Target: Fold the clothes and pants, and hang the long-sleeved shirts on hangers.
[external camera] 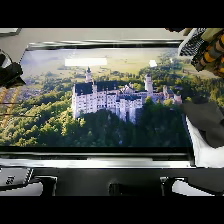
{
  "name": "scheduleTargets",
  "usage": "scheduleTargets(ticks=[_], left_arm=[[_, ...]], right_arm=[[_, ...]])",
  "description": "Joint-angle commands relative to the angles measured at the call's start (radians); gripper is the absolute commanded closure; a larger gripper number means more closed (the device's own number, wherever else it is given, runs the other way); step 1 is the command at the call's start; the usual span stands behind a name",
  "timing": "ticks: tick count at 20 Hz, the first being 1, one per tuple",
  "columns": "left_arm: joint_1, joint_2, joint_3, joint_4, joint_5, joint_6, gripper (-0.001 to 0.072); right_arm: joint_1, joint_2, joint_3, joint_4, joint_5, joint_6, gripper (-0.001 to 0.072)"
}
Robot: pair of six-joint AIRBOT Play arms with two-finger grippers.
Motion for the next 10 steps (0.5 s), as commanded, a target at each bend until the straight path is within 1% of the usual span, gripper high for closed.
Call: scheduleTargets(ticks=[1,7,10], left_arm=[[0.001,0.0,0.0,0.0,-0.002,0.0,0.0691],[0.0,0.0,0.0,0.0,-0.002,0.0,0.0691],[0.0,0.0,0.0,0.0,-0.002,0.0,0.0691]], right_arm=[[0.0,0.012,-0.033,-0.03,0.027,-0.034,0.0681],[0.0,0.049,-0.095,-0.125,0.011,-0.055,0.068],[0.0,0.052,-0.097,-0.134,0.007,-0.055,0.068]])
